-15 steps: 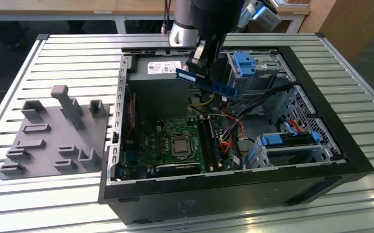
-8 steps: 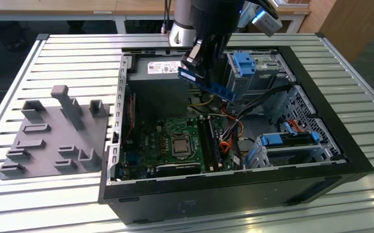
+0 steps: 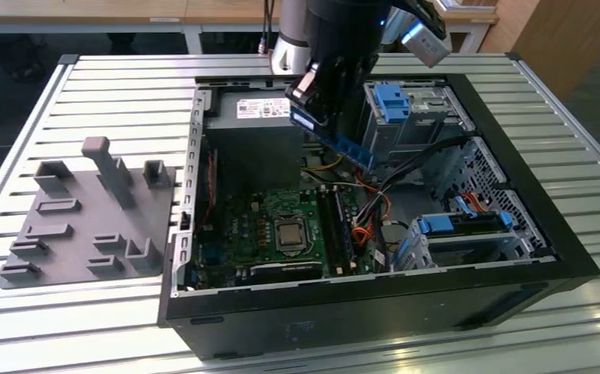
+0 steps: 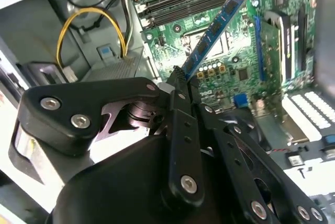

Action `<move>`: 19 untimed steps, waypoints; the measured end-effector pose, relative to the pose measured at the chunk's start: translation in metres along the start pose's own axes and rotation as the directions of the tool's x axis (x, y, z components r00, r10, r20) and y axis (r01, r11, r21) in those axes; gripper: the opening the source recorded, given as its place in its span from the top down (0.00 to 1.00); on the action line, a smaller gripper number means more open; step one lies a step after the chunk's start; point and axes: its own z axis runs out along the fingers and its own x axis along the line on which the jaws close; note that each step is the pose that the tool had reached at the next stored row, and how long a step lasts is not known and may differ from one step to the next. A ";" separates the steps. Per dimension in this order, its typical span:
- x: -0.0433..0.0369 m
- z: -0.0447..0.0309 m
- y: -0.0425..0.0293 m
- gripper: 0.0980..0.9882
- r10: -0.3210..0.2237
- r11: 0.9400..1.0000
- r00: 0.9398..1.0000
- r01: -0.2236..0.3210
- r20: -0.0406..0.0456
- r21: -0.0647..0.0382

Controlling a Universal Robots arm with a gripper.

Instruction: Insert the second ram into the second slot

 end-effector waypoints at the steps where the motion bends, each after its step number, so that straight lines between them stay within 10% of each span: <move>1: 0.0000 0.0002 0.0000 0.96 0.018 1.000 1.000 -0.018 0.000 0.000; 10: 0.0000 0.0021 -0.0001 0.96 0.180 0.984 0.984 -0.180 0.003 0.002; 19: 0.0000 0.0041 -0.0001 0.96 0.340 0.941 0.941 -0.340 0.007 0.001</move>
